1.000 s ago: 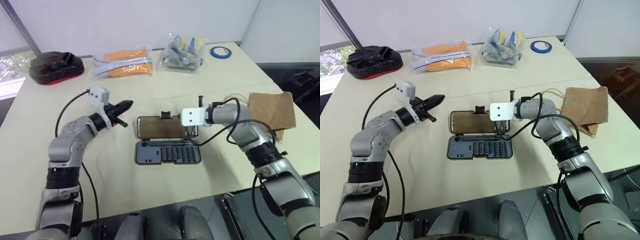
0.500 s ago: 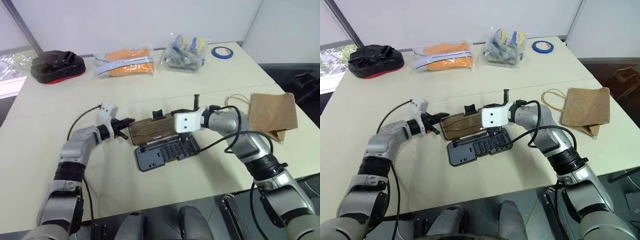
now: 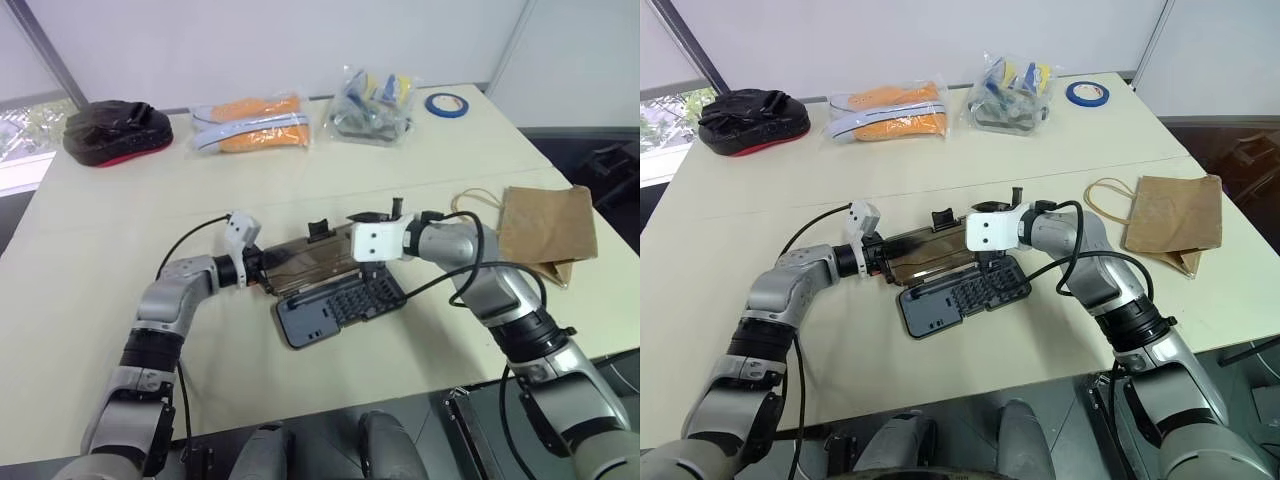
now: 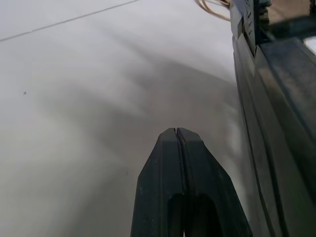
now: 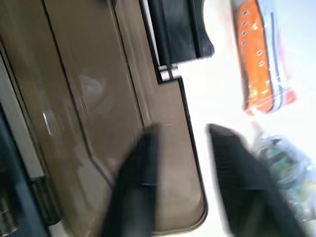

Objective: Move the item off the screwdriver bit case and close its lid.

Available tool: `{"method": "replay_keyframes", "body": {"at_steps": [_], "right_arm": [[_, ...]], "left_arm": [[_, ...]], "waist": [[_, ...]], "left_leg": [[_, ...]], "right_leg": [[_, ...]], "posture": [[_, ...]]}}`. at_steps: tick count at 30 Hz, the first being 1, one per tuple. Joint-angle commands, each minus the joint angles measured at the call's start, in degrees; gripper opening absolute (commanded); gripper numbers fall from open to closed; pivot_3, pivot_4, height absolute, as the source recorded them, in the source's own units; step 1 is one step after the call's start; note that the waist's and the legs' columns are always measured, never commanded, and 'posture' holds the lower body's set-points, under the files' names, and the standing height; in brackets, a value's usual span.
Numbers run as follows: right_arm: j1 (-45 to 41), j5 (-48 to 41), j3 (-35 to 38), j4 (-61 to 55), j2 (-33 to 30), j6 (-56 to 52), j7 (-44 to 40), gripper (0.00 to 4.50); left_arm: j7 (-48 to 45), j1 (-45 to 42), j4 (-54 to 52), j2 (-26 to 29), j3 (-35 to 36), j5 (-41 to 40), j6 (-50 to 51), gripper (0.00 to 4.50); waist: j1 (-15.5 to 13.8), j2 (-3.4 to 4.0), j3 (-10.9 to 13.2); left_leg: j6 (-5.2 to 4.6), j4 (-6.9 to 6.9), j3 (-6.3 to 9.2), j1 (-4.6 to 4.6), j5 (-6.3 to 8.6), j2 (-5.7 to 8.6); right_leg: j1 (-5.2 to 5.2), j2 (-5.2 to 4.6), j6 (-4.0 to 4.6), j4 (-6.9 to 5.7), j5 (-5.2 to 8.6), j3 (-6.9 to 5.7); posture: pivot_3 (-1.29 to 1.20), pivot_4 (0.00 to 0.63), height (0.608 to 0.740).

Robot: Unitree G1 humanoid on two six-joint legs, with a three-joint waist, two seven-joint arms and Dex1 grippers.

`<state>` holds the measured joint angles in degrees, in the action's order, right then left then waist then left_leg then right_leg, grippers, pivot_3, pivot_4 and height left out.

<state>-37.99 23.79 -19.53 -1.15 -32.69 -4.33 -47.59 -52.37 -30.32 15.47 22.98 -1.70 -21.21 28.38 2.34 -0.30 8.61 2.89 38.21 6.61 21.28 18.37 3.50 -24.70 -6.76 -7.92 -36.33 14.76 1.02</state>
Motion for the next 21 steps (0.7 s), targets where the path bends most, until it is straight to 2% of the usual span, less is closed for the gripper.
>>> {"method": "replay_keyframes", "body": {"at_steps": [1,2,3,4,6,8,13,21], "right_arm": [[-1.5,-3.7,2.8,-4.3,-1.1,-5.5,-4.5,3.61],[-1.8,-5.4,3.5,-5.4,-1.5,-8.8,-6.9,4.21],[-2.1,-7.1,4.2,-6.8,-2.3,-12.2,-9.5,4.43],[-2.3,-8.2,4.6,-7.8,-2.8,-14.4,-11.0,4.43],[-3.2,-14.8,7.6,-12.3,-5.1,-28.1,-17.5,4.43],[-4.0,-20.0,10.3,-15.8,-7.0,-36.1,-20.9,4.43],[-4.9,-25.7,14.9,-18.7,-11.4,-42.1,-20.8,4.43],[-5.5,-29.1,18.5,-16.4,-17.4,-44.3,-17.3,4.43]], "left_arm": [[-0.7,-0.4,-2.1,0.0,0.0,-0.3,-0.4,0.0],[-0.7,-0.5,-2.1,0.0,0.0,-0.3,-0.4,0.0],[-0.7,-0.5,-2.3,-0.1,-0.1,-0.4,-0.3,0.0],[-0.7,-0.5,-2.4,-0.1,-0.1,-0.5,-0.2,0.0],[-1.1,-0.6,-3.0,0.0,-0.1,-0.8,0.0,0.0],[-1.7,-0.8,-4.3,0.1,0.0,-1.5,0.8,0.0],[-5.5,-0.2,-9.6,1.7,-1.1,-3.7,4.6,0.0],[-15.1,2.3,-16.8,8.9,-6.3,-5.4,9.3,0.0]], "waist": [[0.0,0.0,0.0],[-0.1,0.0,0.0],[-0.1,0.0,0.0],[-0.2,0.0,0.0],[-0.3,0.01,0.0],[-0.4,0.01,0.0],[-0.6,0.0,0.0],[-1.5,0.0,0.0]], "left_leg": [[0.0,0.0,0.0,0.0,0.0,0.0],[0.0,0.01,0.0,0.0,0.0,0.0],[0.0,0.01,0.0,0.01,0.0,0.0],[0.0,0.01,0.01,0.02,0.0,0.0],[0.0,0.02,0.03,0.05,0.0,0.0],[-0.01,0.03,0.1,0.06,0.0,0.0],[-0.02,0.02,0.11,0.06,0.01,0.0],[-0.04,0.02,0.01,0.07,0.02,0.0]], "right_leg": [[0.0,0.0,0.0,0.0,0.0,-0.01],[0.0,0.0,0.0,0.0,0.0,-0.01],[0.0,0.0,0.0,0.0,0.0,-0.01],[0.0,0.0,0.0,0.0,0.0,-0.01],[0.0,-0.01,0.0,0.01,0.0,-0.01],[0.0,-0.01,0.0,0.02,0.0,-0.02],[0.0,-0.02,0.0,0.04,0.0,-0.03],[-0.02,-0.04,-0.01,0.04,0.0,0.0]], "posture": [[0.0,0.15,0.74],[0.0,0.15,0.74],[0.0,0.15,0.74],[0.0,0.15,0.74],[0.0,0.15,0.74],[0.0,0.15,0.74],[0.0,0.15,0.74],[0.0,0.15,0.74]]}}
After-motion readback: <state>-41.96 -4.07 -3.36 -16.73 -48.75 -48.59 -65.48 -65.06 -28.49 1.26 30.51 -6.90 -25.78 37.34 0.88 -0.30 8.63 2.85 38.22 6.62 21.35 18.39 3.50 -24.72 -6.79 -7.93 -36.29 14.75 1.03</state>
